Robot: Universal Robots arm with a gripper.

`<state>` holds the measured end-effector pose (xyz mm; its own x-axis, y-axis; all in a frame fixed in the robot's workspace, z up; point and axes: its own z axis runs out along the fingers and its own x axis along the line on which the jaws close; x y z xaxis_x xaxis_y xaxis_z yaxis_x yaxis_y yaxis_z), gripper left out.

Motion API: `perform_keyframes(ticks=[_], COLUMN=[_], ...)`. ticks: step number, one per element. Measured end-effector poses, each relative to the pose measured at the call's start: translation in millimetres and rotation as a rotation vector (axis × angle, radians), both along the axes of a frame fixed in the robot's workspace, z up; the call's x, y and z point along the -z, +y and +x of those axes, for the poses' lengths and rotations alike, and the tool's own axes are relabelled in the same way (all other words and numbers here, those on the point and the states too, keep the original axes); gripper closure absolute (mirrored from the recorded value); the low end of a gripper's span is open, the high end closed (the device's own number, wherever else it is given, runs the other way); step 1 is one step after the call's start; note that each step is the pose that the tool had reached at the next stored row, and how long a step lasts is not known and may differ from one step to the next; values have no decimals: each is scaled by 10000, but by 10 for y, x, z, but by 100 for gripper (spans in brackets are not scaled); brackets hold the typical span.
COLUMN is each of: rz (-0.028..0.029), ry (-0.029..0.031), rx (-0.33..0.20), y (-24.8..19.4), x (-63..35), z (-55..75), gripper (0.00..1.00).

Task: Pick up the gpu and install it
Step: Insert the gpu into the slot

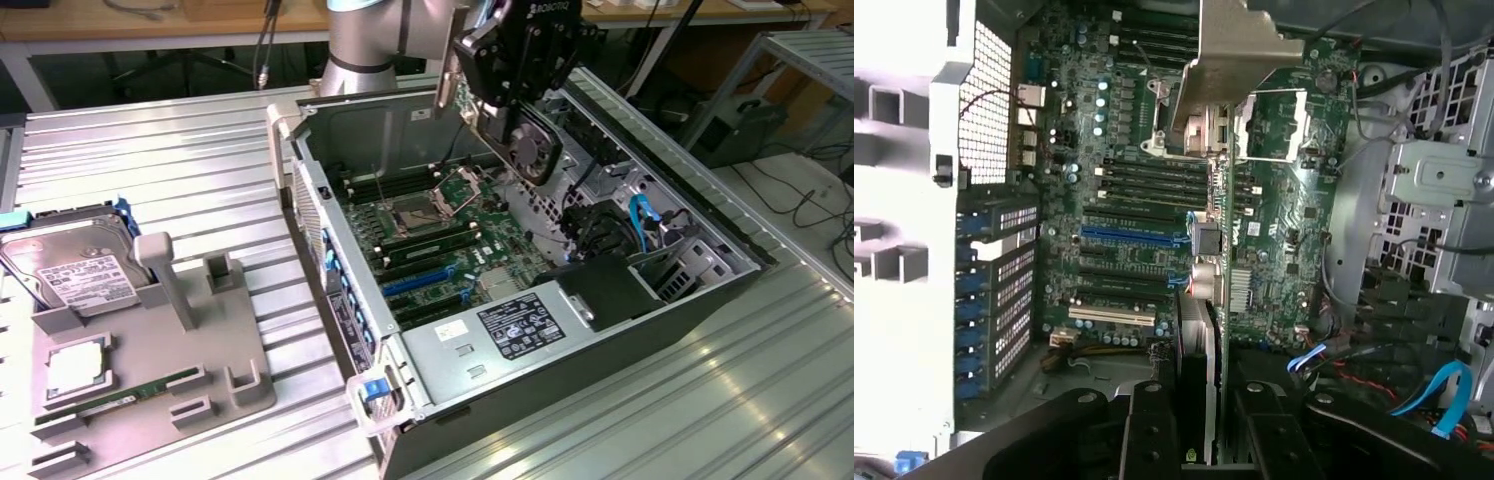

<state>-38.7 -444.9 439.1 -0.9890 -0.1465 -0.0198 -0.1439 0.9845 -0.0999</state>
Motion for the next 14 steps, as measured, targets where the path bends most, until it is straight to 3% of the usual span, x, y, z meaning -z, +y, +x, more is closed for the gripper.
perform_keyframes(ticks=[4,7,14], rz=[0,-1,0], ry=[0,1,1], rx=[-534,-1383,-2314], y=[0,-1,-2], x=[0,0,0], z=[0,0,-1], gripper=[73,73,73])
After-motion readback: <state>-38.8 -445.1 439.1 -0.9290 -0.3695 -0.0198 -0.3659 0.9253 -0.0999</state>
